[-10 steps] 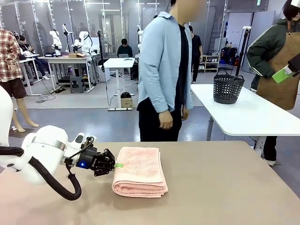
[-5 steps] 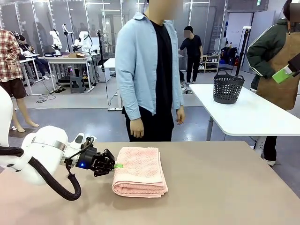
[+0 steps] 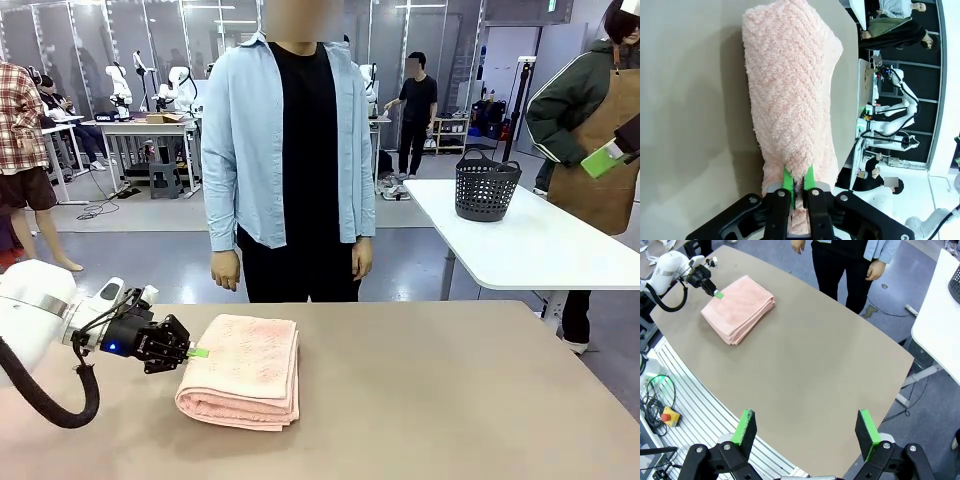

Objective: Fold the towel.
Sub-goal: Pick up the 100 cm Hotel Towel and place it on the left side of the table.

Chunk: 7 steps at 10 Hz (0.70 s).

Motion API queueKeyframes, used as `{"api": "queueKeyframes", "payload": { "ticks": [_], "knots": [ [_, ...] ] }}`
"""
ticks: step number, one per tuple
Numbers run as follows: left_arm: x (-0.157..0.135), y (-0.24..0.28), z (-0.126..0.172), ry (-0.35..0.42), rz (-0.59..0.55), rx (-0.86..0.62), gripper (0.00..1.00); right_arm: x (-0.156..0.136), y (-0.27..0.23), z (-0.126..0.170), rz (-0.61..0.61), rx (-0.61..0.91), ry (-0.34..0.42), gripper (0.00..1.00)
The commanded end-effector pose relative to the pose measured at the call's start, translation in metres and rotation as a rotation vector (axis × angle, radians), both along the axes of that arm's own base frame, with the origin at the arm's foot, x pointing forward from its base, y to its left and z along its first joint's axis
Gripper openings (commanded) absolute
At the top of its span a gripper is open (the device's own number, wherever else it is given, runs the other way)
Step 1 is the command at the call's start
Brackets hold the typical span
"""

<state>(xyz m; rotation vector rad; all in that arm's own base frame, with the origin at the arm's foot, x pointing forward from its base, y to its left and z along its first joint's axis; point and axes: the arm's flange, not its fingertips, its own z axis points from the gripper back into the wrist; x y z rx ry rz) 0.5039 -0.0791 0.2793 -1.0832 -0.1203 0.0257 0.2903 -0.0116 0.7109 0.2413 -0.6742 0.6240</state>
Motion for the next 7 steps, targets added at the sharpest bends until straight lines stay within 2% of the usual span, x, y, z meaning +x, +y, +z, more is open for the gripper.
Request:
{"api": "queueKeyframes", "payload": {
  "ticks": [1,2,4,6,7],
  "knots": [
    [-0.007,0.030,0.009,-0.017,0.014,-0.035,0.09,0.001,0.000,0.000,-0.010,-0.006,0.009,1.00],
    [-0.029,0.131,0.023,-0.040,-0.020,-0.001,0.09,0.001,0.000,0.000,-0.010,-0.006,0.009,1.00],
    [-0.033,0.147,0.026,-0.045,-0.025,0.001,0.09,0.001,0.000,0.000,-0.010,-0.006,0.009,1.00],
    [-0.041,0.204,0.029,-0.058,0.025,0.004,0.09,0.001,0.000,0.000,-0.010,-0.006,0.009,1.00],
    [-0.045,0.224,0.029,-0.053,0.014,0.014,0.09,0.001,0.000,0.000,-0.010,-0.006,0.009,1.00]
  ]
}}
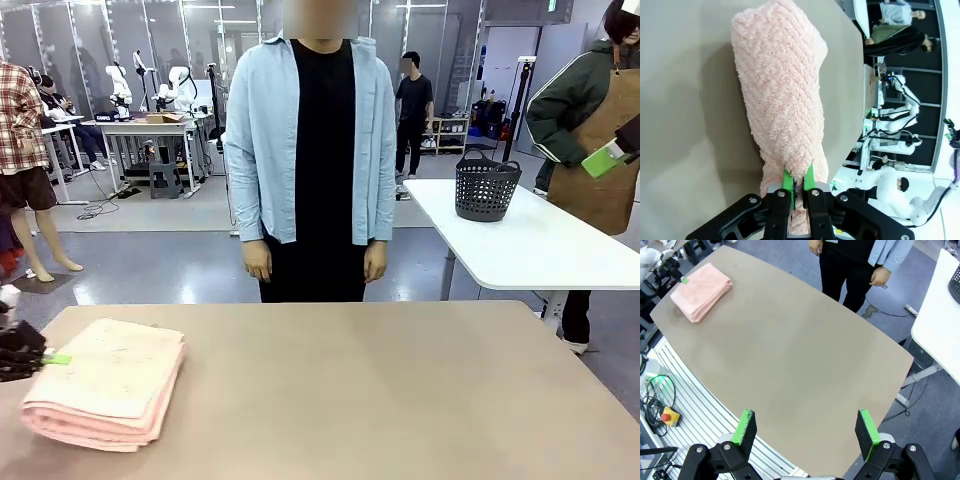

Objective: Fold the towel.
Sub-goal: Pick up the 100 cm Hotel Towel and place it on the left side of the table.

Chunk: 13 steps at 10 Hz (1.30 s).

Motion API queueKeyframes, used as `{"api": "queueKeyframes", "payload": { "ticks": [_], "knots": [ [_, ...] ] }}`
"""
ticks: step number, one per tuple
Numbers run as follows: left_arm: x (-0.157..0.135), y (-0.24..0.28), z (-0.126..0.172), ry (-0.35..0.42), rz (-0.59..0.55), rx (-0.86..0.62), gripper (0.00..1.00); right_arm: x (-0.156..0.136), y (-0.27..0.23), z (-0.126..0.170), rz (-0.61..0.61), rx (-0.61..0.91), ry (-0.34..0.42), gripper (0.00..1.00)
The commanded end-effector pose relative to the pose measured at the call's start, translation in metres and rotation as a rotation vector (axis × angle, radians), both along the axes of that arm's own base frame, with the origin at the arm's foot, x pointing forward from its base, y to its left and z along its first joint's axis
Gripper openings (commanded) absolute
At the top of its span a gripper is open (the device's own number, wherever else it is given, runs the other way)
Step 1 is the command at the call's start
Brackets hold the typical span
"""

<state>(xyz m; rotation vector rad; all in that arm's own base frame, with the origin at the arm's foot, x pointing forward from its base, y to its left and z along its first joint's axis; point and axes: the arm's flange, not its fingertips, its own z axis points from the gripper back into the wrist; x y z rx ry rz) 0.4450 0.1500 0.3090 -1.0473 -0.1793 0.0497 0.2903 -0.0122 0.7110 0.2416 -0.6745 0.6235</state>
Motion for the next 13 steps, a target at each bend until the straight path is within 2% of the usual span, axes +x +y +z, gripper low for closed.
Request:
{"api": "queueKeyframes", "payload": {
  "ticks": [1,2,4,6,7,8,9,10,11,13],
  "knots": [
    [0.012,0.014,0.001,-0.032,-0.028,-0.008,0.09,0.001,0.000,0.000,-0.010,-0.007,0.009,1.00],
    [0.012,0.032,0.000,-0.047,-0.009,0.016,0.09,0.001,0.000,0.000,-0.010,-0.007,0.009,1.00],
    [0.011,0.063,-0.011,-0.020,0.028,0.049,0.09,0.001,0.000,0.000,-0.010,-0.007,0.009,1.00],
    [0.011,0.070,-0.018,-0.016,0.024,0.059,0.09,0.001,0.000,0.000,-0.010,-0.007,0.009,1.00],
    [0.012,0.069,-0.017,-0.026,0.027,0.061,0.39,0.001,0.000,0.000,-0.010,-0.007,0.009,1.00],
    [0.010,0.069,-0.014,-0.029,0.023,0.060,0.48,0.001,0.000,0.000,-0.010,-0.007,0.009,1.00],
    [0.008,0.068,-0.012,-0.031,0.020,0.065,0.77,0.001,0.000,0.000,-0.010,-0.007,0.009,1.00],
    [0.006,0.066,-0.007,-0.039,0.027,0.075,0.85,0.001,0.000,0.000,-0.010,-0.007,0.009,1.00],
    [0.004,0.064,0.005,-0.051,0.031,0.086,1.00,0.001,0.000,0.000,-0.010,-0.007,0.009,1.00],
    [-0.001,0.064,0.031,-0.077,0.032,0.128,1.00,0.001,0.000,0.000,-0.010,-0.007,0.009,1.00]
  ]
}}
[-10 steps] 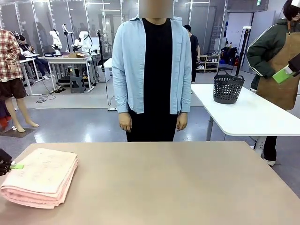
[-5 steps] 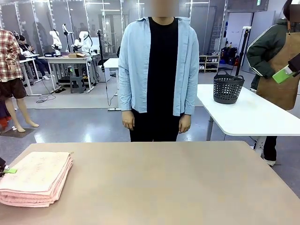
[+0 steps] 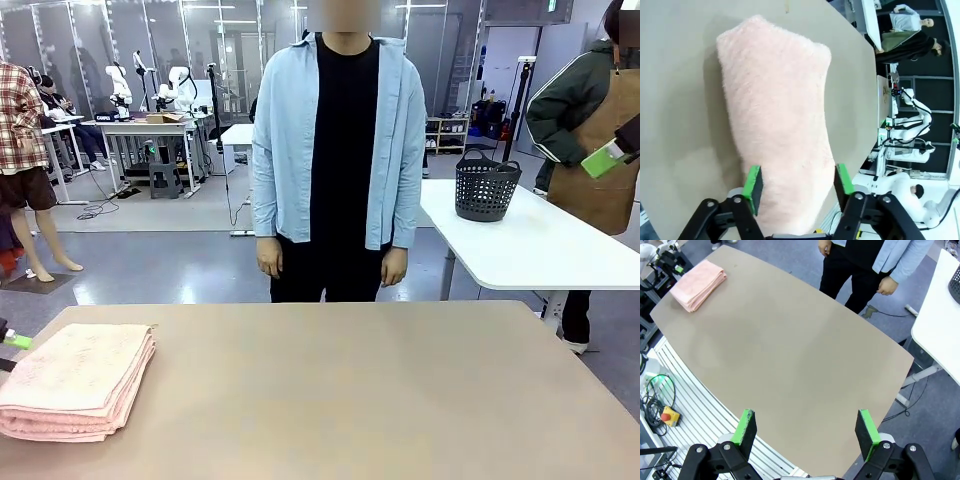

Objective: Fold the towel.
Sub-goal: Pick up the 100 cm Hotel Towel and place it on the left side of the table.

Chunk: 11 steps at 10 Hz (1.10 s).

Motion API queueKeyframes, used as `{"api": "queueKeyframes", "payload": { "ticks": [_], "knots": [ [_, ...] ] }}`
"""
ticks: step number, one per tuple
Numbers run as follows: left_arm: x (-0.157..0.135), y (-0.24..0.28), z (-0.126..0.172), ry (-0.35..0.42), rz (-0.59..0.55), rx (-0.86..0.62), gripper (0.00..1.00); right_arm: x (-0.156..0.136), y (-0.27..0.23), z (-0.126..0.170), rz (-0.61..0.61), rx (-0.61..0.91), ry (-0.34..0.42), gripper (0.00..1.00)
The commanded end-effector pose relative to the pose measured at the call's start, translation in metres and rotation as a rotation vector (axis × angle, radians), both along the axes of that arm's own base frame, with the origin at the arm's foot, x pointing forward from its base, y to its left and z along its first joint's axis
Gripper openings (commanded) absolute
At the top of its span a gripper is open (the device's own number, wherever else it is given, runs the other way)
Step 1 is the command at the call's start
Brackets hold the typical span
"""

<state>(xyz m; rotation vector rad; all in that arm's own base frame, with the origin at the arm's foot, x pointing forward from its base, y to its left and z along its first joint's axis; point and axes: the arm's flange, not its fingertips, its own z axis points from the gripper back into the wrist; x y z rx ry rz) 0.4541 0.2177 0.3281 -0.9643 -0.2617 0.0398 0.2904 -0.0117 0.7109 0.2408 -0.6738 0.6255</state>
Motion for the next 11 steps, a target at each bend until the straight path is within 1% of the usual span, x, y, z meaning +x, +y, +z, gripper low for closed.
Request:
{"api": "queueKeyframes", "payload": {
  "ticks": [1,2,4,5,6,11],
  "knots": [
    [-0.012,-0.004,0.021,-0.005,0.000,0.070,0.91,0.001,0.000,0.000,-0.011,-0.005,0.009,1.00],
    [-0.014,-0.007,0.028,-0.005,0.001,0.092,1.00,0.001,0.000,0.000,-0.011,-0.005,0.009,1.00],
    [-0.017,-0.015,0.029,0.006,0.012,0.136,1.00,0.001,0.000,0.000,-0.011,-0.005,0.009,1.00],
    [-0.018,-0.019,0.031,0.003,0.037,0.126,1.00,0.001,0.000,0.000,-0.011,-0.005,0.009,1.00],
    [-0.011,-0.003,0.033,-0.025,-0.008,0.088,1.00,0.001,0.000,0.000,-0.011,-0.005,0.009,1.00],
    [-0.011,-0.003,0.033,-0.025,-0.008,0.088,1.00,0.001,0.000,0.000,-0.011,-0.005,0.009,1.00]
  ]
}}
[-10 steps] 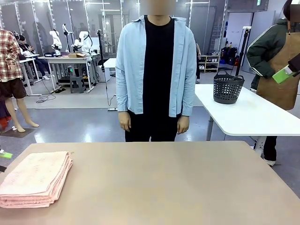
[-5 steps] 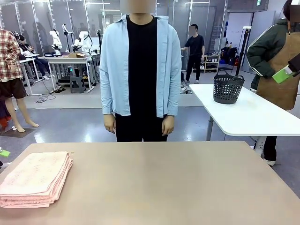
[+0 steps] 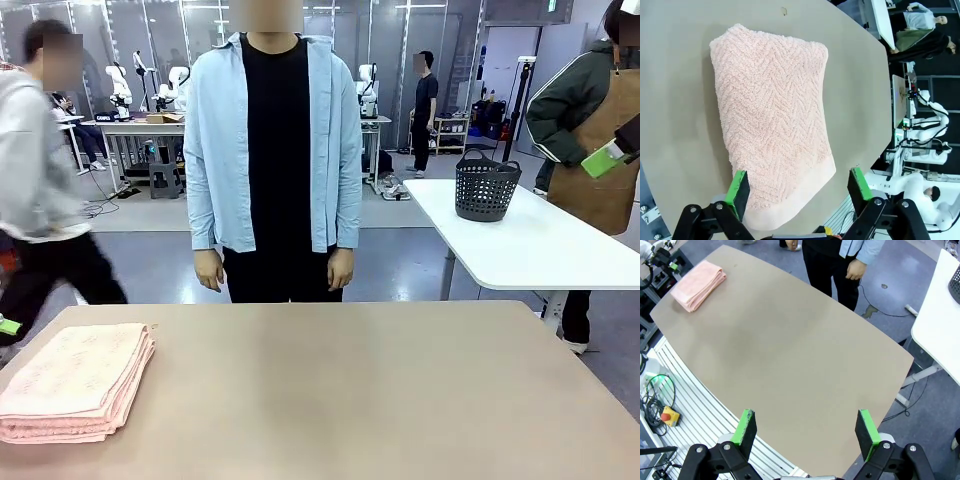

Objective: Fold the towel.
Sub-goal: Pick up the 100 cm Hotel Towel and place it on the left side of the table.

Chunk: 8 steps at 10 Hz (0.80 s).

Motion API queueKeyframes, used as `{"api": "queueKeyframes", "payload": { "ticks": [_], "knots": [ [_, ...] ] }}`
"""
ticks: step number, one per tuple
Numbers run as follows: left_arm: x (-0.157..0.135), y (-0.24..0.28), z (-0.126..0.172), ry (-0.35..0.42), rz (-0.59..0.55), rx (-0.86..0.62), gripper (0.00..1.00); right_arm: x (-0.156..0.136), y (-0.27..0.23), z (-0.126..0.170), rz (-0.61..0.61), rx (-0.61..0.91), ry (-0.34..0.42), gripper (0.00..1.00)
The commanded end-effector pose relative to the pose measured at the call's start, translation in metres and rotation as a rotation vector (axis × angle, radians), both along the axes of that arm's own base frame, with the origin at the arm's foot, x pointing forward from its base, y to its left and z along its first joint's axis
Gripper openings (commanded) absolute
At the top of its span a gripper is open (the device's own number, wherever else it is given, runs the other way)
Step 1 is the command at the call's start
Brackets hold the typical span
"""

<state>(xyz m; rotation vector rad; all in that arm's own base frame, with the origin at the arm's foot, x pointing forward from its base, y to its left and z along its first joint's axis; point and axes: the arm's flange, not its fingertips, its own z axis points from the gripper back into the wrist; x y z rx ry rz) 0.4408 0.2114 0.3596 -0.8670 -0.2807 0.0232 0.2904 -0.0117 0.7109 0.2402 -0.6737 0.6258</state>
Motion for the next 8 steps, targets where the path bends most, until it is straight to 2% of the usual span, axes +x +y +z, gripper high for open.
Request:
{"api": "queueKeyframes", "payload": {
  "ticks": [1,8],
  "knots": [
    [0.0020,0.0028,0.0014,-0.006,-0.014,-0.010,1.00,0.0005,-0.0002,0.0003,-0.012,-0.005,0.009,1.00],
    [0.0020,0.0028,0.0014,-0.006,-0.014,-0.010,1.00,0.0005,-0.0002,0.0003,-0.012,-0.005,0.009,1.00]
  ]
}}
